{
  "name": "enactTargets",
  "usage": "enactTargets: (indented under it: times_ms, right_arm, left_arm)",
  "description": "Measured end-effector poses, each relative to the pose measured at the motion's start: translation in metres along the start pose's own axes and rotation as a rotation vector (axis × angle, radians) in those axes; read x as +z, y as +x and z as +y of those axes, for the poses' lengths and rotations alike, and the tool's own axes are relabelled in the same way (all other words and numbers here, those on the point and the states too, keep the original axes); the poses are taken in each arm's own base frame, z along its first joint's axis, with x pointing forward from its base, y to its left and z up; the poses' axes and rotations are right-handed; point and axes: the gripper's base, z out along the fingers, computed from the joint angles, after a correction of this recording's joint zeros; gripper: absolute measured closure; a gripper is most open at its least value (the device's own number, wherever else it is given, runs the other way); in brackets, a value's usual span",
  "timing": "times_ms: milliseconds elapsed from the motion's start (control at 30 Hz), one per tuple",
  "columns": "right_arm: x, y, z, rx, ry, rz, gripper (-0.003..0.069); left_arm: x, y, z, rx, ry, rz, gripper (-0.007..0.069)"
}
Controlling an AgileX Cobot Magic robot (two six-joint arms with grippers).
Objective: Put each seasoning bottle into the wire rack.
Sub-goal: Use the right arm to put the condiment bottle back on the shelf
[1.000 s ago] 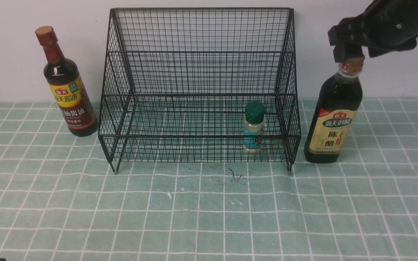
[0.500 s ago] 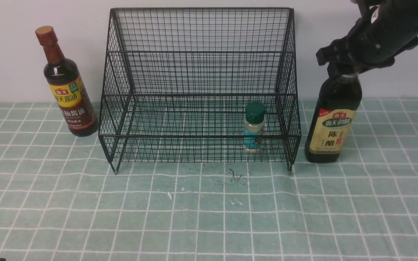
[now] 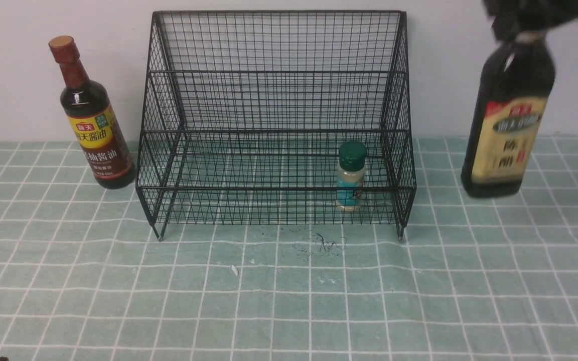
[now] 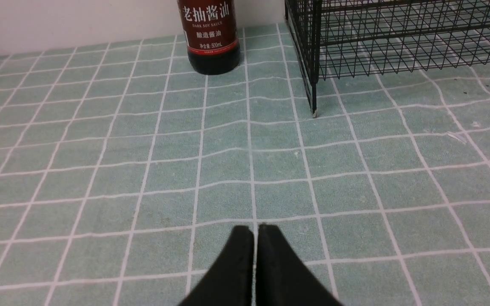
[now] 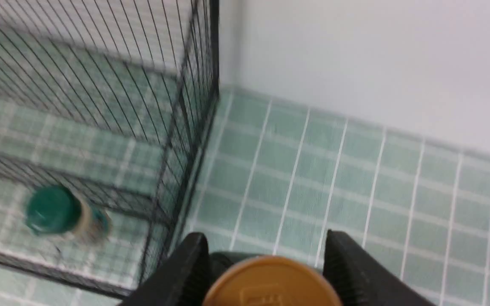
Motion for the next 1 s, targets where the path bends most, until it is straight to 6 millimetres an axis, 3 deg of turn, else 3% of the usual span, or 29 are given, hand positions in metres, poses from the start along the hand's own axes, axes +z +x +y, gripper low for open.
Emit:
enactTargets:
  times_ms: [133,333,533,633,1000]
  right_arm:
    - [-0.037,-0.017,0.002,0.023,-0.049,-0.107,0.0333]
    - [-0.053,-0.031,0.012,0.055,-0.171,-0.218,0.0333]
    - [-0.030,-0.042,0.025,0.082,-0.310,-0.268,0.0333]
    - [-0.006,-0.048,0.029,0.090,-0.349,-0.291,0.0333]
    - [0.055,-0.057,0.031,0.127,-0.333,-0.340,0.0334]
  left_arm:
    - [0.000,0.000,0.000,0.000,0.000,0.000,0.0631]
    - [0.000,0.000,0.000,0.000,0.000,0.000,0.0631]
    - [0.000,0.000,0.000,0.000,0.000,0.000,0.0631]
    - [0.000,0.000,0.000,0.000,0.000,0.000,0.0631]
    - [0.000,0.000,0.000,0.000,0.000,0.000,0.0631]
